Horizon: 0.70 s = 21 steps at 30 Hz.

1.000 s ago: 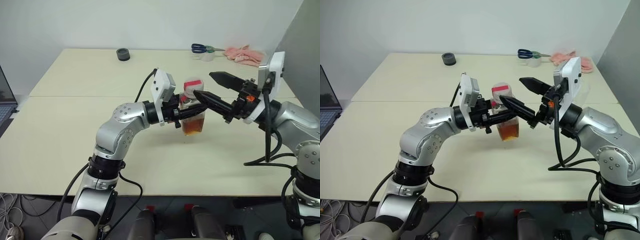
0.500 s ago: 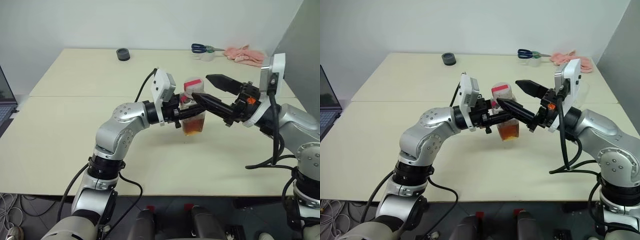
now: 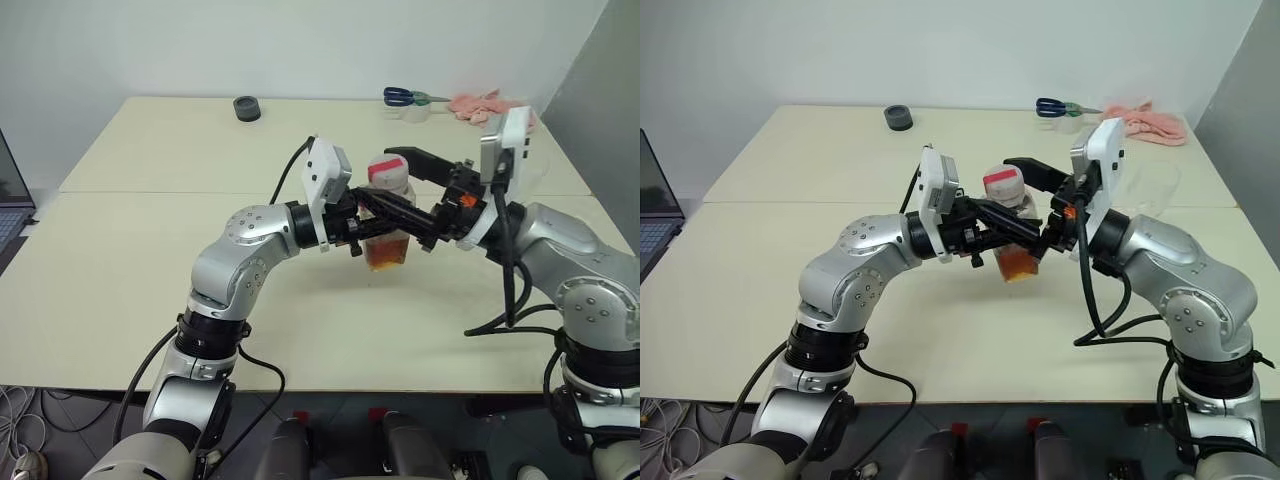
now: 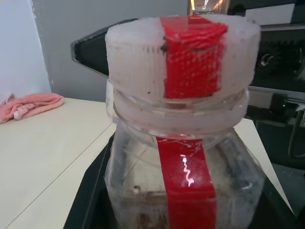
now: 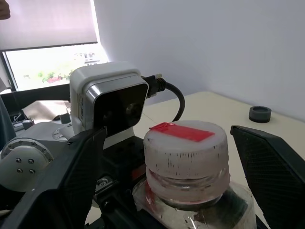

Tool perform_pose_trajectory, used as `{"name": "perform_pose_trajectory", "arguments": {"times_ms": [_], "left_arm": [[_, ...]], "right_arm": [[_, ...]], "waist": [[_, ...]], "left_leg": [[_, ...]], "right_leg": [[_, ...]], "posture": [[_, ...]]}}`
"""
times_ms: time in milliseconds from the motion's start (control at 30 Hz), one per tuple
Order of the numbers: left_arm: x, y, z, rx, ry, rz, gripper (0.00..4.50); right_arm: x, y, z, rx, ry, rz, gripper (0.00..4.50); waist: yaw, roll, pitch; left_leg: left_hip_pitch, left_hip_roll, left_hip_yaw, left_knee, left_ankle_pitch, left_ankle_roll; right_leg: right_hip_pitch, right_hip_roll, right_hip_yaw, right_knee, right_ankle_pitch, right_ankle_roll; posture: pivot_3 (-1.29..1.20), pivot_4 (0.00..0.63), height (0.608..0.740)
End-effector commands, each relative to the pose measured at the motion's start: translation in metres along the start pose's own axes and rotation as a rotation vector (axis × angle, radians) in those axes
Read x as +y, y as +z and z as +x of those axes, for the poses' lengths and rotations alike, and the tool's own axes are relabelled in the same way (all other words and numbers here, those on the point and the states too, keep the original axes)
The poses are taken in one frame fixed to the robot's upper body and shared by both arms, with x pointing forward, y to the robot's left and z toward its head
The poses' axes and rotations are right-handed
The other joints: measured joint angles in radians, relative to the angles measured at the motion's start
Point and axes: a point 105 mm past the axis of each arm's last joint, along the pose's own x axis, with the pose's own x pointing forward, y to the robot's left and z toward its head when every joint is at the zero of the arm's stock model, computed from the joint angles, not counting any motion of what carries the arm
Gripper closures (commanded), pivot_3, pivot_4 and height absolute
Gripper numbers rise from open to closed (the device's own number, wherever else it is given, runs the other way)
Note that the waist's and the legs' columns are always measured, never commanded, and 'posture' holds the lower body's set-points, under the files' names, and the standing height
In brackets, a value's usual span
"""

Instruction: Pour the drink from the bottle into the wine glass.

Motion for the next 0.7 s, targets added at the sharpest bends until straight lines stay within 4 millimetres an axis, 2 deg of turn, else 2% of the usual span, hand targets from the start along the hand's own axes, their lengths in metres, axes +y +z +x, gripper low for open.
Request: {"name": "perform_pose_trajectory", "arguments": {"times_ms": [33,200,333,600,700], "left_arm": [[-0.006,0.018,-0.001,-0.041,-0.014,0.064,2.66],[-0.007,0.017,-0.002,-0.038,-0.007,0.063,2.66],[-0.005,0.018,-0.002,-0.037,-0.002,0.066,2.66],[-0.004,0.018,-0.002,-0.041,-0.001,0.067,2.66],[-0.004,0.018,-0.001,-0.043,-0.002,0.067,2.66]], "right_arm": [[0.003,0.015,0.000,-0.056,0.023,-0.050,0.96],[0.002,0.017,-0.001,-0.067,0.022,-0.055,2.69],[0.001,0.021,0.001,-0.081,0.016,-0.079,2.69],[-0.008,0.063,0.006,-0.242,-0.011,-0.207,2.69],[-0.008,0.071,0.008,-0.260,-0.007,-0.257,2.69]], "waist": [[0.000,0.000,0.000],[0.000,0.000,0.000],[0.000,0.000,0.000],[-0.001,0.000,0.000],[0.000,0.000,0.000]], "left_leg": [[0.000,0.000,0.000,0.000,0.000,0.000],[0.000,0.000,0.000,0.000,0.000,0.000],[0.000,0.000,0.000,0.000,0.000,0.000],[0.000,0.000,0.000,0.000,0.000,0.000],[0.000,0.000,0.000,0.000,0.000,0.000]], "right_leg": [[0.000,0.000,0.000,0.000,0.000,0.000],[0.000,0.000,0.000,0.000,0.000,0.000],[0.000,0.000,0.000,0.000,0.000,0.000],[0.000,0.000,0.000,0.000,0.000,0.000],[0.000,0.000,0.000,0.000,0.000,0.000]], "posture": [[0.00,0.150,0.740],[0.00,0.150,0.740],[0.00,0.150,0.740],[0.00,0.150,0.740],[0.00,0.150,0.740]]}}
